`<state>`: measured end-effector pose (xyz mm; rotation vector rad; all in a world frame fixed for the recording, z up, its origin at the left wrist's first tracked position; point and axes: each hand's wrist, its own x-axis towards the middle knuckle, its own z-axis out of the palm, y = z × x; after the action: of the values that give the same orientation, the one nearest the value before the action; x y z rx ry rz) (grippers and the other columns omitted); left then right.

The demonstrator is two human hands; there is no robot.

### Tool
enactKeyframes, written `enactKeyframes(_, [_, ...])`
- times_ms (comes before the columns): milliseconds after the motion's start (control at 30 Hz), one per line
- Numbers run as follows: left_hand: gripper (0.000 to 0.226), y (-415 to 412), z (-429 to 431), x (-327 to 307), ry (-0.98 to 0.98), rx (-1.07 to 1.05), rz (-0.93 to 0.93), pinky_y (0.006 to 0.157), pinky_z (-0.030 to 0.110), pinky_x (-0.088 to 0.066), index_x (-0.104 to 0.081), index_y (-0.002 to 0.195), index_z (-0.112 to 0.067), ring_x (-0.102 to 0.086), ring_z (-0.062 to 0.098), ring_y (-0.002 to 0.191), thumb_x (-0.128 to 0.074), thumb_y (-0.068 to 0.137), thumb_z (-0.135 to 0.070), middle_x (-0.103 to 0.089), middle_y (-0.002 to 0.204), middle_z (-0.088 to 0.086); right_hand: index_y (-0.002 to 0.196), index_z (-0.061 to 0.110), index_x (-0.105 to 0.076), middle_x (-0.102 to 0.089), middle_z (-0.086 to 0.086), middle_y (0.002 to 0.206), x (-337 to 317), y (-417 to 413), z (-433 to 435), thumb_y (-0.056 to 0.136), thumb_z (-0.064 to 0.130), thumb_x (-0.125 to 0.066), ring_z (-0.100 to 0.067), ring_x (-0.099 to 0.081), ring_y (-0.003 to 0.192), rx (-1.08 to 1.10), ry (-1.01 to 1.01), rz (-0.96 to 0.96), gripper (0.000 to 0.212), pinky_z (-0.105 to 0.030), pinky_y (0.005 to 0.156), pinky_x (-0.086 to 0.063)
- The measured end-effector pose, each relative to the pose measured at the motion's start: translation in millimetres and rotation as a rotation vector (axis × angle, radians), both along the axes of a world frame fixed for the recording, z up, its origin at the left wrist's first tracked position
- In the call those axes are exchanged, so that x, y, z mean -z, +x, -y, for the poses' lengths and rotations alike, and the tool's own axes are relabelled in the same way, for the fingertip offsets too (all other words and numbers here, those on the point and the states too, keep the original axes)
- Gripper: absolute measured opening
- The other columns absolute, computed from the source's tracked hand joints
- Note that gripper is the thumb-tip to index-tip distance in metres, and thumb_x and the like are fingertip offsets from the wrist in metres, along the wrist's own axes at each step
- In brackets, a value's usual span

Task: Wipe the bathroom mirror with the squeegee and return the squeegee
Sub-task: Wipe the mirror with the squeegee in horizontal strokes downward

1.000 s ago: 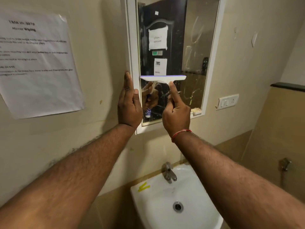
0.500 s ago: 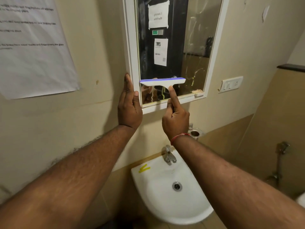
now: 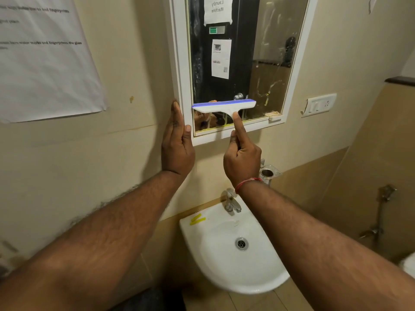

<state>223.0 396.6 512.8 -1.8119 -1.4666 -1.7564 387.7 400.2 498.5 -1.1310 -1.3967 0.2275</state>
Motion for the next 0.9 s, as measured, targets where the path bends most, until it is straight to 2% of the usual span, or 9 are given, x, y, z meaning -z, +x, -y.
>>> enactKeyframes(167, [0.060, -3, 0, 6, -0.023, 0.004, 0.000, 0.126, 0.010, -0.023, -0.021, 0.172, -0.010, -0.035, 0.024, 0.162, -0.043, 0.117, -0.020, -0.029, 0.177, 0.003, 0.163, 0.047, -0.039, -0.063, 0.002, 0.071, 19, 3, 11, 0.112, 0.020, -0.049, -0.016, -0.055, 0.060, -0.004, -0.024, 0.019, 0.059, -0.035, 0.054, -0.056])
enactKeyframes(333, [0.059, -1, -1, 13, -0.005, 0.005, 0.000, 0.126, 0.011, -0.021, -0.024, 0.170, -0.005, -0.033, 0.023, 0.161, -0.044, 0.116, -0.015, -0.028, 0.176, 0.003, 0.160, 0.055, -0.038, -0.060, 0.000, 0.066, 31, 5, 14, 0.111, 0.021, -0.049, -0.021, -0.052, 0.056, 0.017, -0.051, 0.042, 0.061, -0.043, 0.053, -0.053])
enactKeyframes(467, [0.059, -2, -3, 19, -0.002, 0.013, -0.009, 0.128, 0.015, -0.024, -0.023, 0.170, -0.004, -0.033, 0.023, 0.162, -0.044, 0.116, -0.013, -0.029, 0.177, 0.007, 0.162, 0.053, -0.037, -0.065, 0.003, 0.071, 30, 9, 16, 0.112, 0.021, -0.049, -0.016, -0.055, 0.059, -0.001, -0.066, 0.066, 0.060, -0.039, 0.052, -0.054])
enactKeyframes(600, [0.060, -3, -2, 24, -0.016, 0.013, -0.009, 0.128, 0.017, -0.025, -0.023, 0.171, -0.005, -0.035, 0.025, 0.162, -0.045, 0.116, -0.011, -0.030, 0.177, 0.008, 0.161, 0.055, -0.036, -0.068, 0.004, 0.075, 30, 10, 17, 0.112, 0.023, -0.049, -0.014, -0.057, 0.061, 0.012, -0.077, 0.069, 0.060, -0.041, 0.054, -0.055])
enactKeyframes(667, [0.060, -4, -1, 26, -0.023, 0.018, -0.010, 0.128, 0.015, -0.024, -0.022, 0.171, -0.006, -0.034, 0.025, 0.162, -0.046, 0.116, -0.011, -0.029, 0.177, 0.007, 0.161, 0.055, -0.037, -0.067, 0.004, 0.073, 29, 9, 19, 0.112, 0.024, -0.049, -0.014, -0.057, 0.061, 0.017, -0.078, 0.071, 0.059, -0.041, 0.058, -0.056])
enactKeyframes(767, [0.060, -4, 1, 27, -0.033, 0.015, -0.007, 0.127, 0.012, -0.022, -0.021, 0.171, -0.008, -0.034, 0.025, 0.162, -0.045, 0.116, -0.014, -0.029, 0.177, 0.006, 0.161, 0.054, -0.038, -0.067, 0.005, 0.073, 28, 9, 21, 0.112, 0.023, -0.050, -0.014, -0.059, 0.064, 0.028, -0.100, 0.083, 0.059, -0.041, 0.073, -0.055])
enactKeyframes(833, [0.060, -3, 1, 29, -0.037, 0.016, -0.002, 0.127, 0.011, -0.022, -0.020, 0.171, -0.010, -0.034, 0.024, 0.162, -0.045, 0.116, -0.014, -0.028, 0.177, 0.004, 0.161, 0.056, -0.036, -0.069, 0.005, 0.076, 27, 10, 22, 0.112, 0.023, -0.050, -0.013, -0.060, 0.065, 0.031, -0.099, 0.100, 0.061, -0.042, 0.068, -0.058])
enactKeyframes(900, [0.061, -4, 1, 30, -0.050, 0.005, 0.000, 0.126, 0.010, -0.022, -0.019, 0.172, -0.012, -0.034, 0.023, 0.161, -0.045, 0.116, -0.015, -0.028, 0.178, 0.002, 0.162, 0.055, -0.036, -0.068, 0.004, 0.075, 25, 11, 24, 0.111, 0.022, -0.049, -0.014, -0.060, 0.066, 0.038, -0.112, 0.125, 0.062, -0.046, 0.076, -0.054])
